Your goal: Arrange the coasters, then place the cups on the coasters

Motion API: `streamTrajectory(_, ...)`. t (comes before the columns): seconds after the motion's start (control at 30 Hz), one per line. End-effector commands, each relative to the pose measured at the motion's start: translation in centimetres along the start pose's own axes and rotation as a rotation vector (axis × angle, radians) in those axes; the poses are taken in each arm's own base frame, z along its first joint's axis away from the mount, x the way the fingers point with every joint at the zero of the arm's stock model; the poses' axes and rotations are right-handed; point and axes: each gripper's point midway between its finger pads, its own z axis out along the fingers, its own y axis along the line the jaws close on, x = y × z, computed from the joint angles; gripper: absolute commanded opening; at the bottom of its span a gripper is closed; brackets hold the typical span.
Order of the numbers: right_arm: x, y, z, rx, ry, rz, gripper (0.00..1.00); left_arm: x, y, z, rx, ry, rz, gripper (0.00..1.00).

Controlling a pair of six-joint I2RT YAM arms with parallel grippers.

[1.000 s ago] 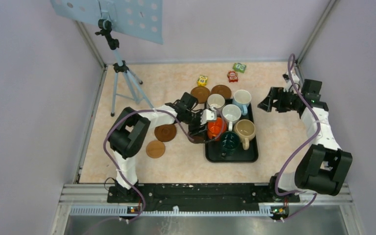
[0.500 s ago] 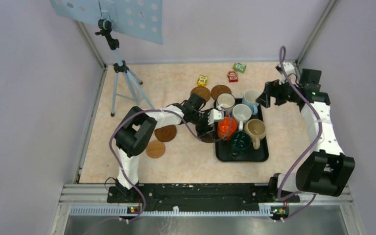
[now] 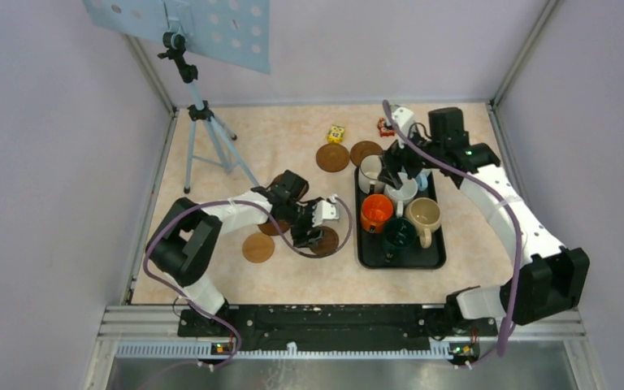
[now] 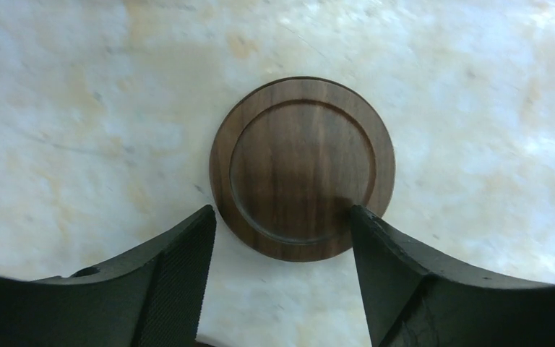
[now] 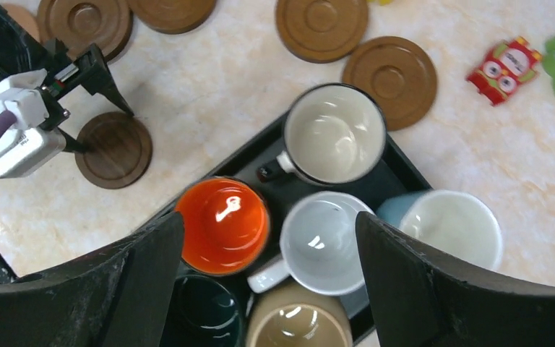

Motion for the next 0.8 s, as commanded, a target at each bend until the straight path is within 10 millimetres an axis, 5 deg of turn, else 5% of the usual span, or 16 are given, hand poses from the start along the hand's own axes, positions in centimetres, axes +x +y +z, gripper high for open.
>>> streamTrajectory(0.0,-0.9,2.1,2.0,0.004,0.041,-0.134,0.86,-0.6,-2.4,-3.3,0.048,-0.075,-0.013,0.77)
streamTrajectory(0.23,0.9,5.2,5.8,-0.027,0.151,-0.306,0.84,-4.6,-6.1,-9.4,0.058,-0.306,0.013,0.85)
streamTrajectory(0.57,4.3,8.8,11.6,-0.091,0.257,-0.451,0.82,-5.0,-7.7,-15.3,-0.002,-0.429,-0.099,0.87)
streamTrajectory(0.77,6.7,8.8,14.3,-0.102,0.332,-0.490,0.82,-4.2,-7.3,-16.5,-0.103,-0.392,-0.139,0.90)
